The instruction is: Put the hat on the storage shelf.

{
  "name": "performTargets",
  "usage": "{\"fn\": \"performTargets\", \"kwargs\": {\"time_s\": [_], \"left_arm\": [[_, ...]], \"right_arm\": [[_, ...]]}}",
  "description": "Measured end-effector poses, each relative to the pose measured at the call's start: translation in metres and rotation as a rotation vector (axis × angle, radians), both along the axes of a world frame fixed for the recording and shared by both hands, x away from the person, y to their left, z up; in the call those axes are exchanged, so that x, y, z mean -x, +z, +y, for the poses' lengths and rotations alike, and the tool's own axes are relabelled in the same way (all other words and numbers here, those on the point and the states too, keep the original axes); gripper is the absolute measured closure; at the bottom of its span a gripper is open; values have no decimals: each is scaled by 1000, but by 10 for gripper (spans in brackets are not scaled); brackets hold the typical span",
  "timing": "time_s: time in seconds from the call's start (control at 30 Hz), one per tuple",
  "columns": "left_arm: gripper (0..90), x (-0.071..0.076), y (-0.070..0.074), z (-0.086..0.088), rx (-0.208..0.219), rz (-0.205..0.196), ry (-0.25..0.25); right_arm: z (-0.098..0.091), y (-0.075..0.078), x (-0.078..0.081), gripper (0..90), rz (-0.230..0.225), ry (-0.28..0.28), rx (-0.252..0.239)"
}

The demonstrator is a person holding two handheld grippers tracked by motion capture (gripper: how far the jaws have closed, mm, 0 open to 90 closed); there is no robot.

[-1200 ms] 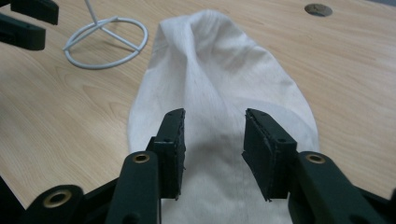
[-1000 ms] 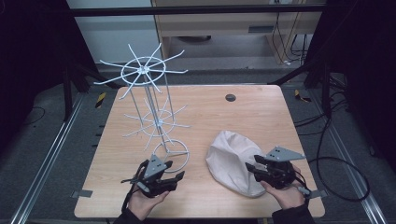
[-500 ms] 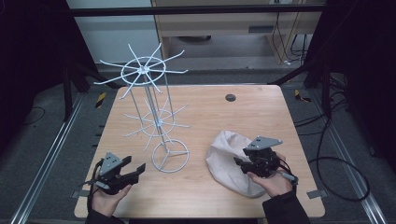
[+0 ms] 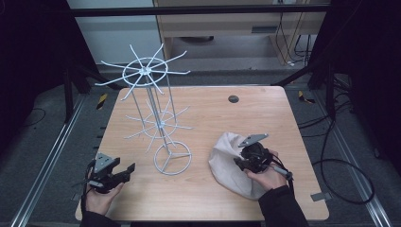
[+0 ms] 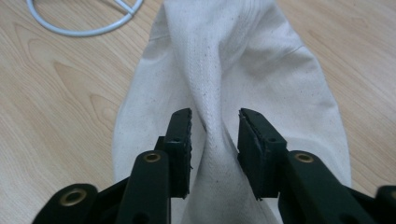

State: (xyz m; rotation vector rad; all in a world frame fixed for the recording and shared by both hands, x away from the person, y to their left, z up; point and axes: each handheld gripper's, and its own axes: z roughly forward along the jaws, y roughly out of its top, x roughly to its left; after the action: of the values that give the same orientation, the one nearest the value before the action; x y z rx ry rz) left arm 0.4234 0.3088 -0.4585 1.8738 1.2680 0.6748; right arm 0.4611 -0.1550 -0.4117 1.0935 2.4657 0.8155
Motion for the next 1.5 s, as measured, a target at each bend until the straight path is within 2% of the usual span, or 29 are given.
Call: {"fn": "performTargets", "kwargs": {"time_s": [0.13,0.17,0.23,0.27,0.37,0.57,0.6,0.63,0.67,0.7,0.87,0.9,0.93,1.0,1.03,1.1,1.13,1.2,1.23,1.3,1.33,1.4,1.43,1.47,1.5], "left_arm": [[355,-2,-3,3,3,14,11],[356,-3,-4,4,7,23,18],[356,-3,-5,4,6,26,20],[356,-4,-5,5,7,29,23],[358,-4,-6,5,10,31,25],[359,-4,-7,5,8,39,30],[359,-5,-7,6,9,41,32],[359,-5,-7,6,9,41,32],[359,-4,-7,6,14,44,35],[359,-4,-7,6,14,44,35],[360,-4,-7,6,19,39,36],[361,-4,-7,6,19,39,36],[361,-4,-7,6,20,38,38],[361,-4,-7,6,21,39,38],[361,-4,-8,6,20,39,38],[361,-4,-8,6,22,42,37],[361,-4,-8,6,24,42,39],[362,-4,-8,5,24,41,39],[362,-4,-8,6,23,39,37],[362,-4,-8,6,23,38,39],[362,-4,-8,6,25,37,42],[362,-4,-8,6,25,38,44],[363,-4,-8,6,25,37,45],[363,-4,-8,6,26,37,44],[363,-4,-8,6,26,37,45]], "right_arm": [[1,-3,-5,713,28,-7,11],[2,-5,-8,758,49,-19,22],[2,-6,-8,777,54,-19,23],[3,-6,-9,830,58,-26,31],[3,-7,-9,867,52,-25,40],[-2,-2,-5,876,12,-32,11],[-5,0,-2,877,-15,-38,-9],[-5,0,-2,877,-15,-38,-9],[-9,2,2,878,-38,-41,-27],[-9,2,2,878,-38,-41,-27],[-23,9,12,879,-96,-56,-97],[-23,9,12,879,-96,-56,-97],[-29,13,17,880,-119,-55,-131],[-31,14,18,879,-132,-56,-142],[-36,19,21,880,-157,-59,-172],[-38,20,22,880,-164,-61,-185],[-41,25,24,880,-193,-63,-210],[-42,26,25,881,-202,-63,-217],[-45,31,28,881,-230,-64,-242],[-45,33,29,881,-238,-66,-254],[-48,37,32,882,-266,-66,-276],[-49,40,33,882,-282,-65,-291],[-51,45,37,882,-319,-62,-312],[-51,45,37,882,-319,-62,-312],[-52,48,38,882,-338,-61,-322]]}}
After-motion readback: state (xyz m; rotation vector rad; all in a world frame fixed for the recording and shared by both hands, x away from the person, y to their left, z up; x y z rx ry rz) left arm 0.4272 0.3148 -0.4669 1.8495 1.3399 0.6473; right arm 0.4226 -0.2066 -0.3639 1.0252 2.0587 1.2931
